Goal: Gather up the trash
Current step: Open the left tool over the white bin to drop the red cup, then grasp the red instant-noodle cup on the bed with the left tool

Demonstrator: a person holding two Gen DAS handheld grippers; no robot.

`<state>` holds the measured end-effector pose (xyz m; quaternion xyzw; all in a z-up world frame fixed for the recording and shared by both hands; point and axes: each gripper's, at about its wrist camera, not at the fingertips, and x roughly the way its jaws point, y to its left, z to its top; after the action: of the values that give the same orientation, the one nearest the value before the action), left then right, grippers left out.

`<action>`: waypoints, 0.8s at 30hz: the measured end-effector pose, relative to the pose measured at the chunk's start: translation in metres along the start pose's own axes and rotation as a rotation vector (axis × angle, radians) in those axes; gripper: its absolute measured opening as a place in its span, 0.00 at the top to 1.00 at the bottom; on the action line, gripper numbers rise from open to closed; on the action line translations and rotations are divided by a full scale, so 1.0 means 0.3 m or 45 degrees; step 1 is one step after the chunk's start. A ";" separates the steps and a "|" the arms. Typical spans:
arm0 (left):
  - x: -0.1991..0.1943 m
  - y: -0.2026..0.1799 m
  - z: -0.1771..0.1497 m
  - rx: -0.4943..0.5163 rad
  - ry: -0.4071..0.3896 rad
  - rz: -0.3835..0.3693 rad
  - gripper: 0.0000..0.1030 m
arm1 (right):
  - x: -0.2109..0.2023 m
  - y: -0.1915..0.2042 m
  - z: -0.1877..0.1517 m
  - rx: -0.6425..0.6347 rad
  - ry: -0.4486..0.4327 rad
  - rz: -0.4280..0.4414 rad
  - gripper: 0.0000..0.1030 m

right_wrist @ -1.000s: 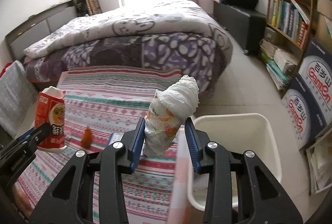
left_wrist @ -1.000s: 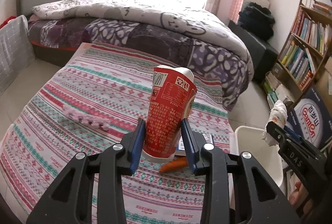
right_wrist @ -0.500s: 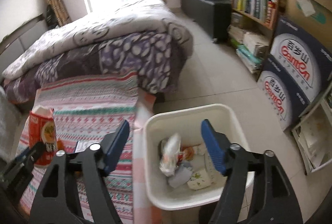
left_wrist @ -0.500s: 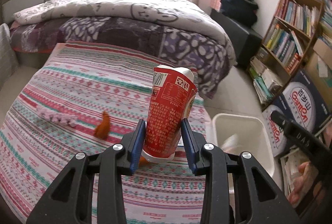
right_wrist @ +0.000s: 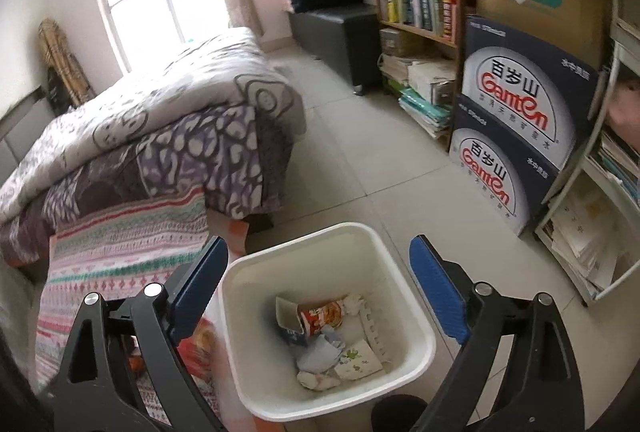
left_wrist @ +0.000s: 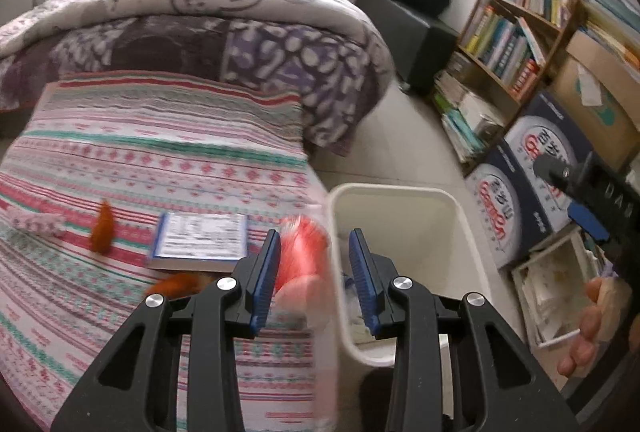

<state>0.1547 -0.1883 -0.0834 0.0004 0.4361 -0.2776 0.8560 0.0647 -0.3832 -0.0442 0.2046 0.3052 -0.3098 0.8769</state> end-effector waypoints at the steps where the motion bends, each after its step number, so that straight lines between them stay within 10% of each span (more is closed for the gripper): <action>1: 0.012 -0.011 -0.002 0.001 0.010 -0.013 0.65 | -0.003 -0.013 0.004 0.013 -0.005 0.000 0.14; 13: 0.009 0.000 0.042 -0.079 0.037 -0.218 0.65 | -0.012 -0.042 0.010 0.006 0.004 0.012 0.13; 15: 0.004 0.018 0.050 -0.099 0.047 -0.207 0.41 | -0.012 -0.031 0.006 -0.005 0.006 0.015 0.13; 19: -0.032 0.109 0.086 -0.153 0.033 -0.138 0.36 | -0.007 -0.017 0.000 -0.019 0.013 0.012 0.12; 24: 0.041 0.209 0.084 -0.118 0.328 -0.029 0.36 | 0.005 0.017 -0.012 -0.059 0.049 0.028 0.12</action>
<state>0.2090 -0.1472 -0.0921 -0.0082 0.5547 -0.2645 0.7889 0.0676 -0.3781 -0.0470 0.1935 0.3270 -0.2890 0.8787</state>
